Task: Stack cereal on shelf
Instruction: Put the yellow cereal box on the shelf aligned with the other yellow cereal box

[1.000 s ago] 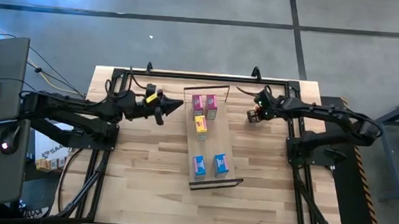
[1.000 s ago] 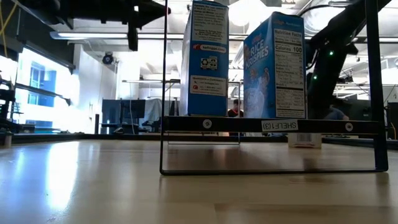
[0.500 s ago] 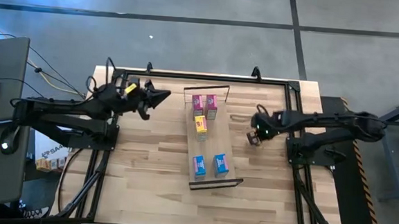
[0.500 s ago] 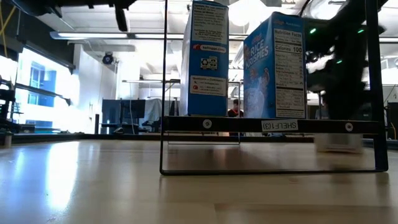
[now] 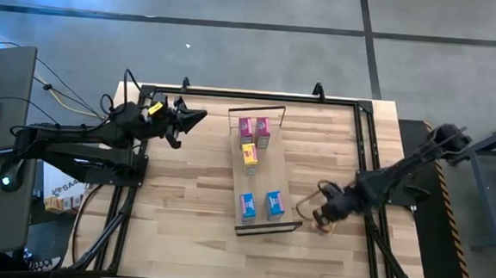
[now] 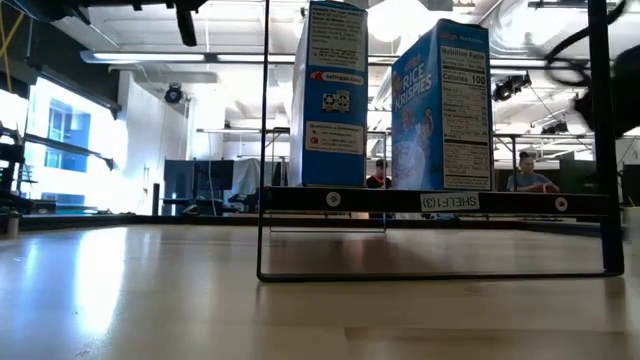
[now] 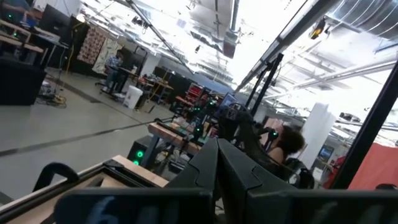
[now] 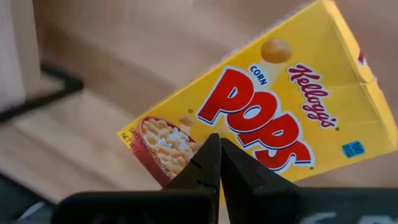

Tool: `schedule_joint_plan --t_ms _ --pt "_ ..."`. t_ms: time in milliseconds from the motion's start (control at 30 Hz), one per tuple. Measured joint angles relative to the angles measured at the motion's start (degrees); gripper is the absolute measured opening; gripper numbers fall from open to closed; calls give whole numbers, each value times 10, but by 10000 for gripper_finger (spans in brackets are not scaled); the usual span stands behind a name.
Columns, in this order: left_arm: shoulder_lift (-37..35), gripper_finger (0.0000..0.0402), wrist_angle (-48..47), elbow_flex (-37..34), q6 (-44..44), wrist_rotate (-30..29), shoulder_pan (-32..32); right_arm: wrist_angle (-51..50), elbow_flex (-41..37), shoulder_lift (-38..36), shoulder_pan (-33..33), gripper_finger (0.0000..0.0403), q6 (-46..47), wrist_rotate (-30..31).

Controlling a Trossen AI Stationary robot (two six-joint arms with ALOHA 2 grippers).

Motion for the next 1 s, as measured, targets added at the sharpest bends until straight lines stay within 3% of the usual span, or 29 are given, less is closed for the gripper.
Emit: schedule_joint_plan --t_ms 133,267,467,633,867,1000 --pt "0 0 0 0 0 18 0 68 1 27 81 0 84 11" --pt "0 0 1 0 -2 29 0 152 1 58 132 0 107 14" --pt "0 0 7 0 -6 25 0 256 1 104 169 0 105 52" --pt "0 0 11 0 -15 12 0 338 9 145 169 0 40 107" --pt "0 0 28 0 -21 -21 0 308 78 130 175 0 -71 164" --pt "0 0 28 0 -21 -29 0 176 136 111 217 0 -66 158"
